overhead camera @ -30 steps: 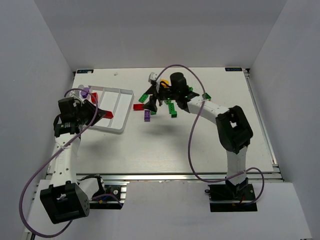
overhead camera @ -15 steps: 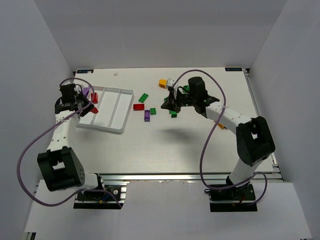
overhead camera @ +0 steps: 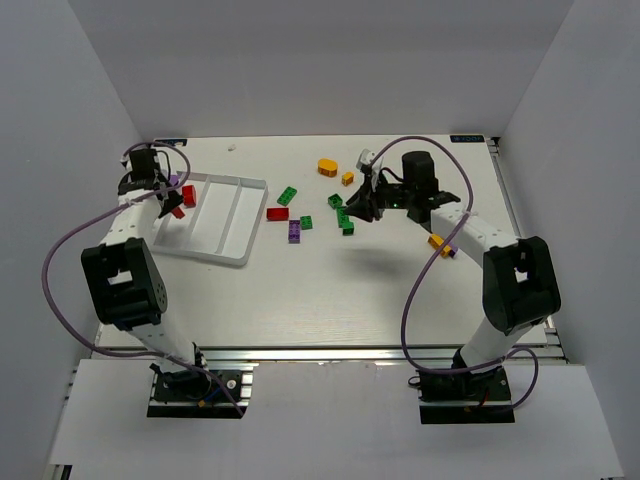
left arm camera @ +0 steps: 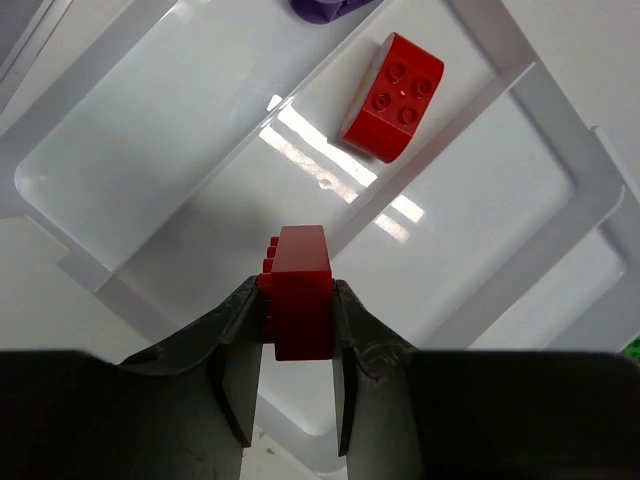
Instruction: Sort the legos into containers by color
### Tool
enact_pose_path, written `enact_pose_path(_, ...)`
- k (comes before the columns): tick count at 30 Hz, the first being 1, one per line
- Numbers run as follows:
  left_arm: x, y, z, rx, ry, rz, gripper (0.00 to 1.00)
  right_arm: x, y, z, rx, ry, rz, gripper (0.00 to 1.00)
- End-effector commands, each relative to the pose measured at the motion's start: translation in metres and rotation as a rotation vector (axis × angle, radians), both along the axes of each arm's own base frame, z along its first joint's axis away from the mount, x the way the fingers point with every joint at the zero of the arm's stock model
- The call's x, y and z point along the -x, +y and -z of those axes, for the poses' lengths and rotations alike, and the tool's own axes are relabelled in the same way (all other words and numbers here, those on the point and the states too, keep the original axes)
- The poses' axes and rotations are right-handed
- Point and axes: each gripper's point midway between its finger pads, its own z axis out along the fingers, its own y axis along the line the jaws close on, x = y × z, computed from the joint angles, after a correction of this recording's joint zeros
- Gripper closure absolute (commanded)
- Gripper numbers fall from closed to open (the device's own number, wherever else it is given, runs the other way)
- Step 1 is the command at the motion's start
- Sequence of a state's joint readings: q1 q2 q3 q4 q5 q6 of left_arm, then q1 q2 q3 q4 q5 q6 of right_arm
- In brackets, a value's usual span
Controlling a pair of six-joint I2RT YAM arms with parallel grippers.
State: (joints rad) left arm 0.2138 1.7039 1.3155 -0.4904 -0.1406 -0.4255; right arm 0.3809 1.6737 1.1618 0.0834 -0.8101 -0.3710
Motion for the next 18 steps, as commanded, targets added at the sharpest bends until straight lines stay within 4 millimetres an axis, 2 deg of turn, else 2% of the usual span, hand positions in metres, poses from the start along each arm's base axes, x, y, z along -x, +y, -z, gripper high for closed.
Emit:
enact_pose_path(1, -0.013, 0.012, -0.014, -0.059, -0.019, -0.005, 0.80, 0.000, -0.007, -0.017, -0.025, -0.040, 0.017, 0.62)
enact_pose_path(2, -0.013, 0.013, -0.011, -0.063, -0.005, -0.005, 0.74, -0.002, -0.010, -0.017, -0.024, -0.044, 0.027, 0.61)
enact_pose_path(4, -0.016, 0.014, -0.005, -0.064, 0.010, -0.004, 0.69, -0.007, -0.017, -0.018, -0.024, -0.049, 0.046, 0.60)
enact_pose_path(6, -0.016, 0.016, -0.001, -0.068, 0.022, -0.008, 0.61, -0.011, -0.021, -0.018, -0.026, -0.052, 0.059, 0.60)
enact_pose_path(10, -0.019, 0.016, 0.006, -0.066, 0.038, -0.007, 0.55, -0.018, -0.031, -0.019, -0.026, -0.057, 0.087, 0.59)
enact_pose_path(13, -0.018, 0.015, 0.010, -0.060, 0.054, -0.004, 0.47, -0.020, -0.033, -0.019, -0.025, -0.058, 0.092, 0.57)
enact_pose_path(18, -0.019, 0.013, -0.002, -0.055, 0.029, 0.007, 0.41, -0.021, -0.033, -0.018, -0.023, -0.056, 0.097, 0.55)
